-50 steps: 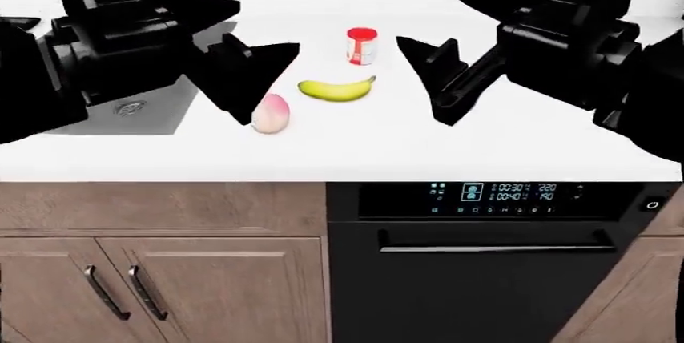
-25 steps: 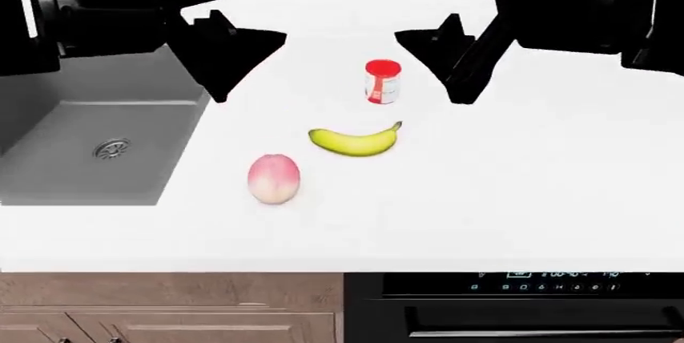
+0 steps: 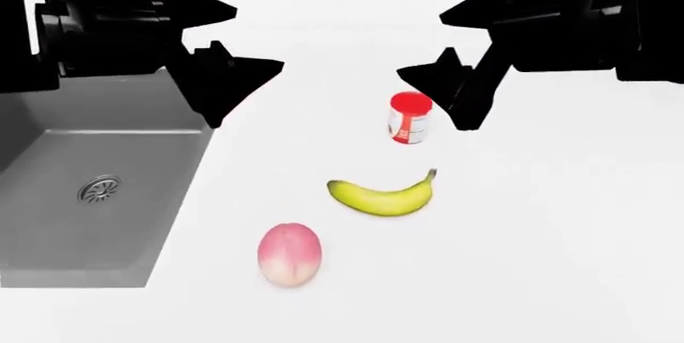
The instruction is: Pick up the fruits and vegetables and place them in the sink. Turn on the sink faucet to wash them. Then turn the sink off and put them in the tray.
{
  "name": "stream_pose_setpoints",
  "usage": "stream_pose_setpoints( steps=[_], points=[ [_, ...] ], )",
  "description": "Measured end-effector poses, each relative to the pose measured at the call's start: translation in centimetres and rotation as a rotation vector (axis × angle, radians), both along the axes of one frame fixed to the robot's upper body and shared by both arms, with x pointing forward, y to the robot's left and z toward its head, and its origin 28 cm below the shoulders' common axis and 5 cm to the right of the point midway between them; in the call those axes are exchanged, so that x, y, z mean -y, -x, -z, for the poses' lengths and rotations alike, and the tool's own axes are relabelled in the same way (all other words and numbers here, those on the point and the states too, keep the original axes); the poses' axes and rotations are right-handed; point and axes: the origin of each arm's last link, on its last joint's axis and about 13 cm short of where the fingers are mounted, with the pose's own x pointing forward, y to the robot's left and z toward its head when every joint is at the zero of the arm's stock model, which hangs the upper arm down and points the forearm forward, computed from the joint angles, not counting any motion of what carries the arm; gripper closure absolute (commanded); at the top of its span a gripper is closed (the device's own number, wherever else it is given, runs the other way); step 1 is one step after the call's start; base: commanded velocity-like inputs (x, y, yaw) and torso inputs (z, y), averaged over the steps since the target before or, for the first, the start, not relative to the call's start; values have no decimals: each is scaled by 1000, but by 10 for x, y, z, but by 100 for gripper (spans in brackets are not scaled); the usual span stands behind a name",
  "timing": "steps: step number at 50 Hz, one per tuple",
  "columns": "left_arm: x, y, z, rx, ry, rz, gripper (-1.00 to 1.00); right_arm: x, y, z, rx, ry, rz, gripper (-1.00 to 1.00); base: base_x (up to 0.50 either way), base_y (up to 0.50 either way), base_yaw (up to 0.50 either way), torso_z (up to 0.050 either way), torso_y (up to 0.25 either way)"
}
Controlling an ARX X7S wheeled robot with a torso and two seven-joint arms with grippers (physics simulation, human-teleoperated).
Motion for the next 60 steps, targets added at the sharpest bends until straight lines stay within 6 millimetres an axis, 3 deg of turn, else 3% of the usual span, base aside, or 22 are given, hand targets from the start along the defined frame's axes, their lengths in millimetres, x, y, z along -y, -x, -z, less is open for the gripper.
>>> stream_pose_setpoints(
  steps=[11,20,31,44,60],
  points=[
    [-1,6,6,-25,-22,19,-100,3,10,6,-90,123,-122,-100,45,0,0,0,1],
    [-2,10,14,-45,0,23,-100,-3,5,14,-188,222,-278,-100,0,0,0,0,0],
    [-5,16,22,-45,65,10,-100,-10,-23,33,-305,268,-346,-100,0,0,0,0,0],
    [-5,19,33,-36,121,6,-100,-21,-58,72,-403,302,-374,-100,0,0,0,0,-72],
    [-5,23,40,-29,143,-6,-100,-26,-76,103,-451,321,-368,-100,0,0,0,0,0]
  ],
)
